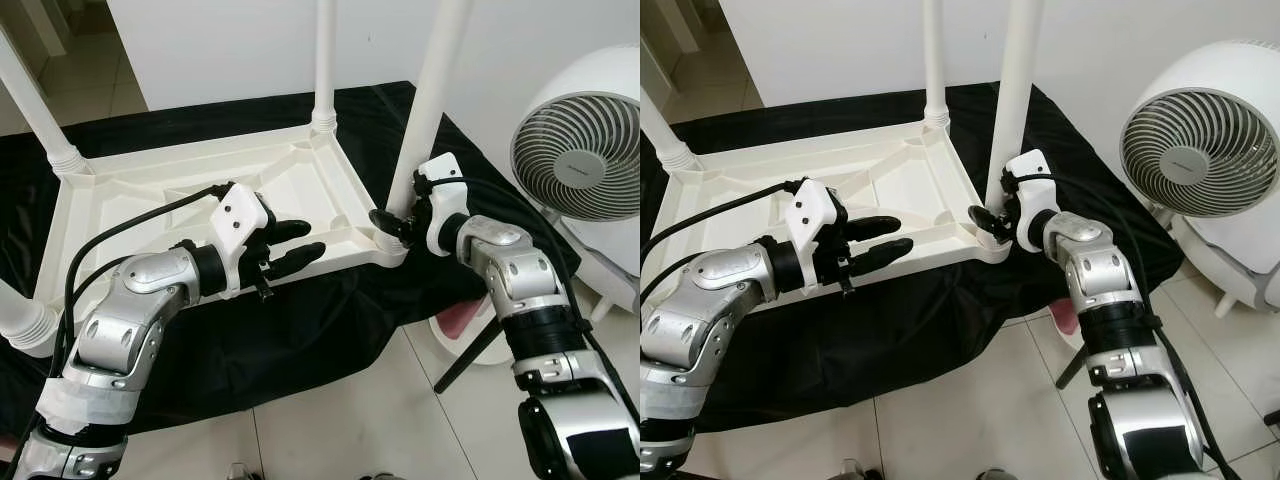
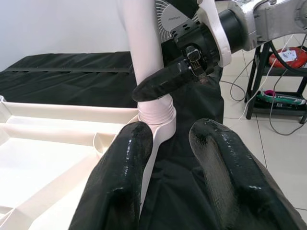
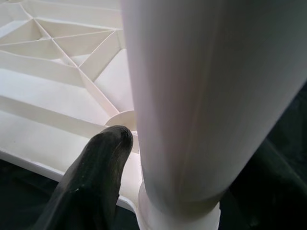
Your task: Building children table
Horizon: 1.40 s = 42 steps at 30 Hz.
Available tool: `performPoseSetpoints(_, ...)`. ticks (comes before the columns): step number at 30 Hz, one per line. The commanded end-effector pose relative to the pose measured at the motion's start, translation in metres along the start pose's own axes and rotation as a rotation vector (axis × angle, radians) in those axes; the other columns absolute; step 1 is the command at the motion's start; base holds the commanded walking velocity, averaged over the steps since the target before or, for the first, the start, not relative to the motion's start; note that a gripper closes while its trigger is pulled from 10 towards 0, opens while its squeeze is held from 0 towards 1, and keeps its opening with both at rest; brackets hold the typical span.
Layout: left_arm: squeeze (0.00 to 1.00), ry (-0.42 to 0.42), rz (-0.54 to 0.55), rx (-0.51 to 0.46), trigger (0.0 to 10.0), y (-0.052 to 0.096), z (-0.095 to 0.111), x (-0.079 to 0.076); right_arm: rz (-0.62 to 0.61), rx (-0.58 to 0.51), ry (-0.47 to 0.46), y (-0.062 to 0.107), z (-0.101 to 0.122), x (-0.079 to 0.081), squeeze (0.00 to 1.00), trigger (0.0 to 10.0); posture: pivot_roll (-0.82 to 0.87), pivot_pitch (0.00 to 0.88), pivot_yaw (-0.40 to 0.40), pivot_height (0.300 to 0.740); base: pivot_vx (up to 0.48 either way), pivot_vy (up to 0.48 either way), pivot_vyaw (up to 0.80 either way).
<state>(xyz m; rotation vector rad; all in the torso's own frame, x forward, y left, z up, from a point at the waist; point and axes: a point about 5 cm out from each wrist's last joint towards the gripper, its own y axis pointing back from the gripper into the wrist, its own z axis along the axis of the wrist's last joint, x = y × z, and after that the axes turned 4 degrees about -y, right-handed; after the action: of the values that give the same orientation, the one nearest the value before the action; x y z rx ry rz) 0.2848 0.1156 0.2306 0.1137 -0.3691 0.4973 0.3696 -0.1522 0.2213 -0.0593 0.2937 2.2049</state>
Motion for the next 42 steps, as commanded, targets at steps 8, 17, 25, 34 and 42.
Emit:
performPoseSetpoints(8,0.0,-0.002,0.056,0.022,10.0,0.005,0.0,0.003,0.027,0.043,-0.03,-0.008,-0.008,-0.003,0.0,0.0,-0.09,0.099,0.061,0.74,0.0,0.0,0.0)
performPoseSetpoints(17,0.0,0.001,0.055,0.024,10.0,0.006,0.0,0.002,-0.168,0.042,-0.121,-0.009,-0.014,-0.008,0.0,0.0,-0.1,0.114,0.063,0.74,0.0,0.0,0.0)
performPoseSetpoints(25,0.0,0.009,0.037,0.027,10.0,0.005,0.0,0.0,-0.627,0.053,-0.331,0.002,-0.035,0.0,0.0,0.0,-0.1,0.137,0.076,0.74,0.0,0.0,0.0)
performPoseSetpoints(34,0.0,0.014,0.02,0.028,10.0,0.004,0.0,-0.001,-0.961,0.068,-0.54,0.01,-0.048,0.033,0.0,0.0,-0.11,0.149,0.083,0.74,0.0,0.0,0.0)
performPoseSetpoints(42,0.0,0.019,0.02,0.027,10.0,0.003,0.001,-0.003,-0.799,-0.037,-0.426,-0.005,-0.017,0.053,0.0,10.0,-0.11,0.149,0.077,0.74,0.0,0.0,0.0)
